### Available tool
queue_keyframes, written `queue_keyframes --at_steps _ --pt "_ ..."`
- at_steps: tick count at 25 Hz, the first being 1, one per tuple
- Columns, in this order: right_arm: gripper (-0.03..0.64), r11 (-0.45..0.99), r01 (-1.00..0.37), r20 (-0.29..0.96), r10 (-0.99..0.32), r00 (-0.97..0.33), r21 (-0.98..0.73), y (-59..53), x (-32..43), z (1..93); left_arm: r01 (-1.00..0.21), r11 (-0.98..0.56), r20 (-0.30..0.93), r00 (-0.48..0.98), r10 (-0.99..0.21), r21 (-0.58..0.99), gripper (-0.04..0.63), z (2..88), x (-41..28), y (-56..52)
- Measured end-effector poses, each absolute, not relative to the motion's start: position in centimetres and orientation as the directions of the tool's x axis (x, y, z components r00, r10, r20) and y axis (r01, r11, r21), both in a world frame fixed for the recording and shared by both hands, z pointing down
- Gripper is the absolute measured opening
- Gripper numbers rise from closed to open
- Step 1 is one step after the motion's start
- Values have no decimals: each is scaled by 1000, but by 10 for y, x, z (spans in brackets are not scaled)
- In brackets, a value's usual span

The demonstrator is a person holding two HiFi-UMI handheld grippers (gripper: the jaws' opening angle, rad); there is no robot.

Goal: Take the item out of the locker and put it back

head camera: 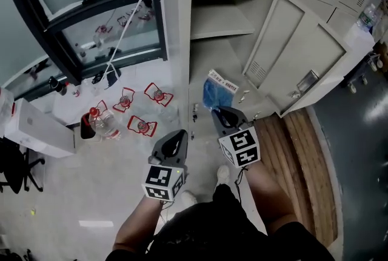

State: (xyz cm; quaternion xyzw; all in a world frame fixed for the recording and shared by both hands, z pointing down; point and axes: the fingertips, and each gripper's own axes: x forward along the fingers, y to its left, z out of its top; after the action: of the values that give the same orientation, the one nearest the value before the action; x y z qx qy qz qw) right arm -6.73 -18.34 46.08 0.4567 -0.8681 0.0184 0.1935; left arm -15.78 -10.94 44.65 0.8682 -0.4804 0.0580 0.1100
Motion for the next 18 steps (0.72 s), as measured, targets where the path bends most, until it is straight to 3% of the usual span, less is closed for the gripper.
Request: queue_keyframes --at_steps 18 --pt "26 665 -745 315 -720 -619 55 -91 10 455 -887 -433 238 460 -855 160 5 457 -69 -61"
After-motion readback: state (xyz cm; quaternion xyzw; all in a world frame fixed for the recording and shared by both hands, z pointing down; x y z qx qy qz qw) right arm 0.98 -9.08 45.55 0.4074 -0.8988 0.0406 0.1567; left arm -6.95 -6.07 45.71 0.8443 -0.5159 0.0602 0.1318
